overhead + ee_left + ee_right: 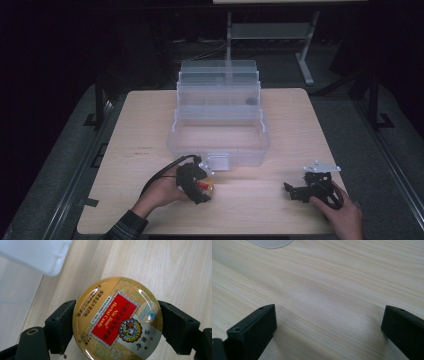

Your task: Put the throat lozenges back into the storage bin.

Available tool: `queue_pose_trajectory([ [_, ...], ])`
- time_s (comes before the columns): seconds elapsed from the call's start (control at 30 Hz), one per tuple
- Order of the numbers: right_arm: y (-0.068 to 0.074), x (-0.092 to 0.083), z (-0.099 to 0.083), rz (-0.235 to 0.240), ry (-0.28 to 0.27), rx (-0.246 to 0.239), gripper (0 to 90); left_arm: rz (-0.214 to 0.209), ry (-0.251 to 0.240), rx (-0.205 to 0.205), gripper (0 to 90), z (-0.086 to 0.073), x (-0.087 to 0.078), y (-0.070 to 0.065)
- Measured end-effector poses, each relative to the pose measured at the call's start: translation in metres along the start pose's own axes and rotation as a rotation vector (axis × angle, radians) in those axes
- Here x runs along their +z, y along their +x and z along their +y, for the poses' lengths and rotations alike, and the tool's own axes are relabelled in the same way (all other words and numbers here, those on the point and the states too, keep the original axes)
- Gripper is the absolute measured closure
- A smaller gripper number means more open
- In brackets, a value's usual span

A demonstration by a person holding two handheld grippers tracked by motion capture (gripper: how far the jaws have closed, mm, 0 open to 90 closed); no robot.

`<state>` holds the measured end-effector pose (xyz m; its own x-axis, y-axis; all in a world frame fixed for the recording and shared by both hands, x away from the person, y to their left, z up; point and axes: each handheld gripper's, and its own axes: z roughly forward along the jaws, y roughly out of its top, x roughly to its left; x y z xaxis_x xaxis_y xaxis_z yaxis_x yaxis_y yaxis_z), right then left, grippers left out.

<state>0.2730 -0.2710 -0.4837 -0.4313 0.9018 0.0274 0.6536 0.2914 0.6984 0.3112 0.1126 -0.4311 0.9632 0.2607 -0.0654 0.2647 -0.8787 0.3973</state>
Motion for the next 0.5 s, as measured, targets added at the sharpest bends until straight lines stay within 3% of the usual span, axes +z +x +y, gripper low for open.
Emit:
queue_pose_trajectory([
  [0.5, 0.0, 0.0, 0.0, 0.0, 0.0, 0.0, 0.0, -0.006, -0.012, 0.011, 19.4, 0.006, -0.012, 0.0],
])
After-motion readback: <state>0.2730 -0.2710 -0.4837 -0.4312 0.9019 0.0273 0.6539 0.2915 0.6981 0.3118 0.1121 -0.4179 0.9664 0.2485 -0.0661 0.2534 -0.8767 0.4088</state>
